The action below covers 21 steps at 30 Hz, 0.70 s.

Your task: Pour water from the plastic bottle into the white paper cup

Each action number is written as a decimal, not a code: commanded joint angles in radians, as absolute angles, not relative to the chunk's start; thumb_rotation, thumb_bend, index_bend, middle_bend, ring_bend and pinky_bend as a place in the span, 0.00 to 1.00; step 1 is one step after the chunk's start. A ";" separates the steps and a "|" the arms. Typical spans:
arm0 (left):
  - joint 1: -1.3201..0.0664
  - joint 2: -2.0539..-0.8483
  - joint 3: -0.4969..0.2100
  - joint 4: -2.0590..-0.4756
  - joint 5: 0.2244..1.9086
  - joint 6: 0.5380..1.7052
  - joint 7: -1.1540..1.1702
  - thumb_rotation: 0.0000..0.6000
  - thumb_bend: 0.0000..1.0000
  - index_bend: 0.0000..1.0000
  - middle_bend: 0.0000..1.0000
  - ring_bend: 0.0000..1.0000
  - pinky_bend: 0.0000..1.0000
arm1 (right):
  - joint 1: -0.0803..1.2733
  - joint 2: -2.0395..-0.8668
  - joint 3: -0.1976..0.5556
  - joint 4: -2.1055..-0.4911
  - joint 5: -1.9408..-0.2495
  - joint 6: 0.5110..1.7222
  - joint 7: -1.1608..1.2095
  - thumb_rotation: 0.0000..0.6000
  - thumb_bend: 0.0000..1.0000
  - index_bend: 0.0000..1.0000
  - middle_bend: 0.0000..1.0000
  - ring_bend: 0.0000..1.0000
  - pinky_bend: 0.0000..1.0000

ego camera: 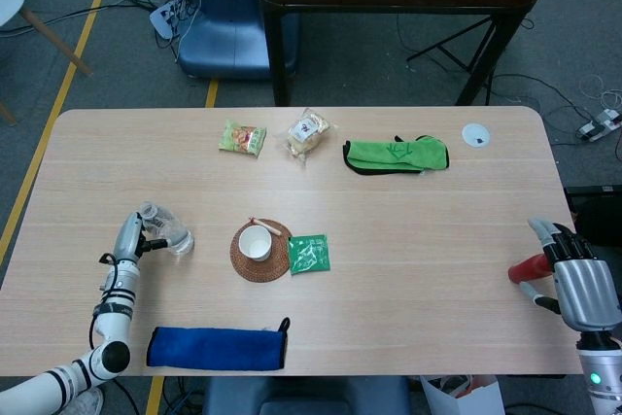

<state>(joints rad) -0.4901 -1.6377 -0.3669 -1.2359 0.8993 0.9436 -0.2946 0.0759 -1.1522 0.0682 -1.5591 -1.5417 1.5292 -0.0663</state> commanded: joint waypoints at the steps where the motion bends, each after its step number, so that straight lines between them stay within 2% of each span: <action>1: -0.488 -1.640 -0.367 -1.246 0.914 0.960 -0.291 1.00 0.01 0.55 0.47 0.50 0.47 | 0.076 -1.151 0.068 -1.559 -1.543 1.529 -0.065 1.00 0.04 0.12 0.17 0.13 0.24; 9: -0.479 -1.637 -0.342 -1.313 0.997 1.052 -0.232 1.00 0.01 0.60 0.55 0.55 0.53 | 0.074 -1.148 0.067 -1.562 -1.544 1.532 -0.062 1.00 0.04 0.13 0.18 0.13 0.24; 15: -0.503 -1.592 -0.279 -1.411 1.040 1.110 0.038 1.00 0.01 0.60 0.56 0.56 0.53 | 0.072 -1.145 0.064 -1.567 -1.551 1.536 -0.064 1.00 0.04 0.13 0.19 0.13 0.24; 21: -0.526 -1.575 -0.249 -1.486 1.052 1.153 0.228 1.00 0.02 0.61 0.58 0.57 0.54 | 0.068 -1.143 0.062 -1.572 -1.558 1.545 -0.066 1.00 0.04 0.13 0.19 0.13 0.24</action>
